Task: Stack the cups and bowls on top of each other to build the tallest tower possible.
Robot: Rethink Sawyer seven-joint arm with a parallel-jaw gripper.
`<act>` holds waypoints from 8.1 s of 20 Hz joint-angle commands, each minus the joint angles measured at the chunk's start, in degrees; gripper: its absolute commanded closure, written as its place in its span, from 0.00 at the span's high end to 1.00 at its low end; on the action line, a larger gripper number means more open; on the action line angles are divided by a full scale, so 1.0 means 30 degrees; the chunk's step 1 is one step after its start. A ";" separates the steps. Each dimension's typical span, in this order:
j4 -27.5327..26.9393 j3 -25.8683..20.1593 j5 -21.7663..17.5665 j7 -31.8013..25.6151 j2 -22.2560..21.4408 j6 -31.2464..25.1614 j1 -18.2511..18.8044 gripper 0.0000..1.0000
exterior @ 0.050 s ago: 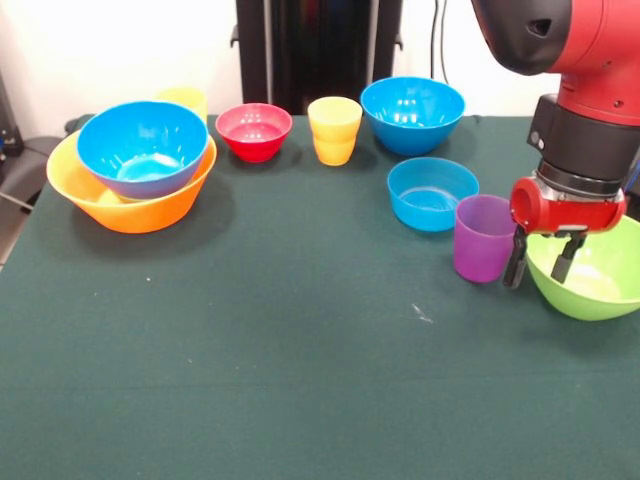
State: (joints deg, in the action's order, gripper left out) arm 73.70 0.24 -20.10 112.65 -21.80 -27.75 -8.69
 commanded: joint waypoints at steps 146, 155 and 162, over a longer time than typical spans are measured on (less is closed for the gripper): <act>0.0727 -0.1007 0.2168 -0.0783 -0.3566 -0.1860 0.1243 0.00; 0.1160 -0.2006 0.1097 -0.0416 -0.3701 -0.1390 0.1940 0.00; 0.3463 -0.3063 0.1060 -0.0633 -0.5669 -0.1510 0.3283 0.00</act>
State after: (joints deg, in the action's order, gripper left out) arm 75.09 -1.04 -12.94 124.79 -34.62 -34.56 -2.23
